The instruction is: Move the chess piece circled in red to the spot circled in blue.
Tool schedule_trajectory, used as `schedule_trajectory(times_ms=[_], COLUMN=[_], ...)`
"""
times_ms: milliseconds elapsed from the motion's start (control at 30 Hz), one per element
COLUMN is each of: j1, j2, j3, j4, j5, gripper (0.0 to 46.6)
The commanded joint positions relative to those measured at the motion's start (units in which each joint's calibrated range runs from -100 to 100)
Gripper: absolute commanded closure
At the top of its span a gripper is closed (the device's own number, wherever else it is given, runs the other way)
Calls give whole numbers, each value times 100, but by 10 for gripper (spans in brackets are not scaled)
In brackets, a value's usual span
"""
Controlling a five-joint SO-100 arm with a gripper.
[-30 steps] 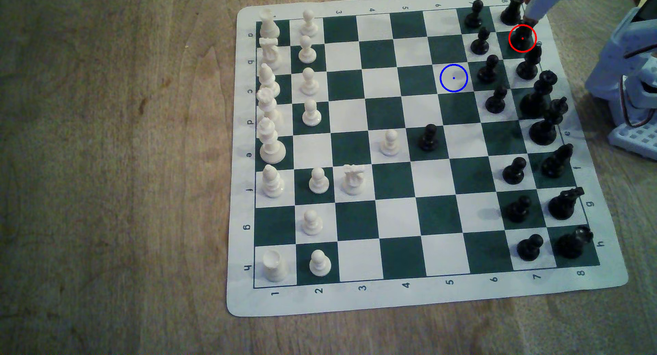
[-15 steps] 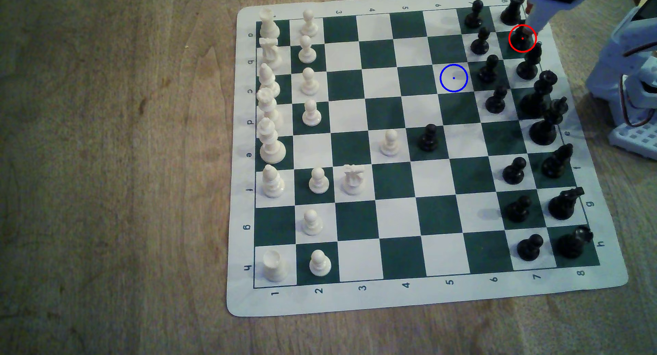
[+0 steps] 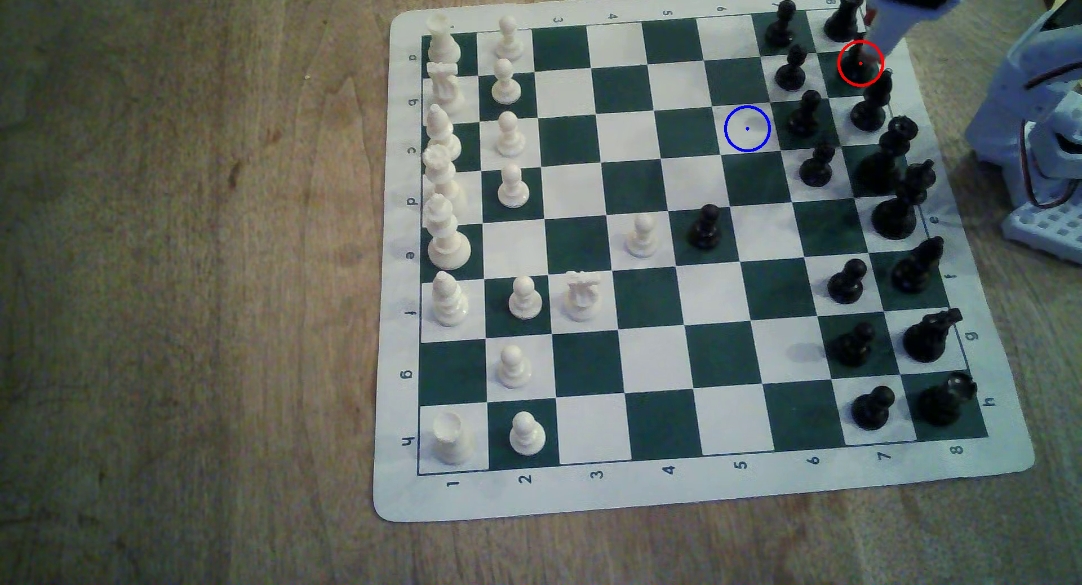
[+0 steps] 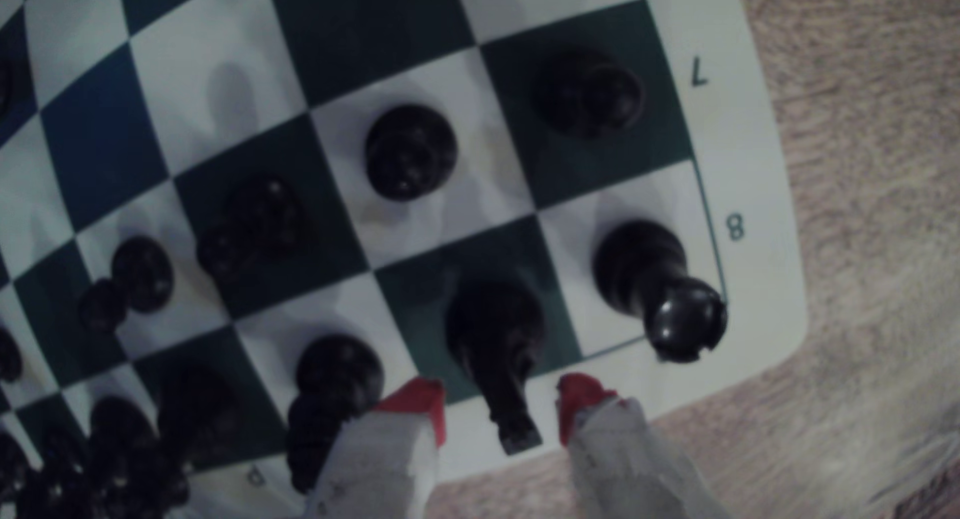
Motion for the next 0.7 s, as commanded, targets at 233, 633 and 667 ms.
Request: schedule_trajectory(times_ms=[233, 633, 667], j1=[-14, -46, -46], j2=[94, 162, 162], j3=[-12, 106, 106], j4=[-250, -340, -340], j5=[15, 15, 15], gripper=[352, 369, 370])
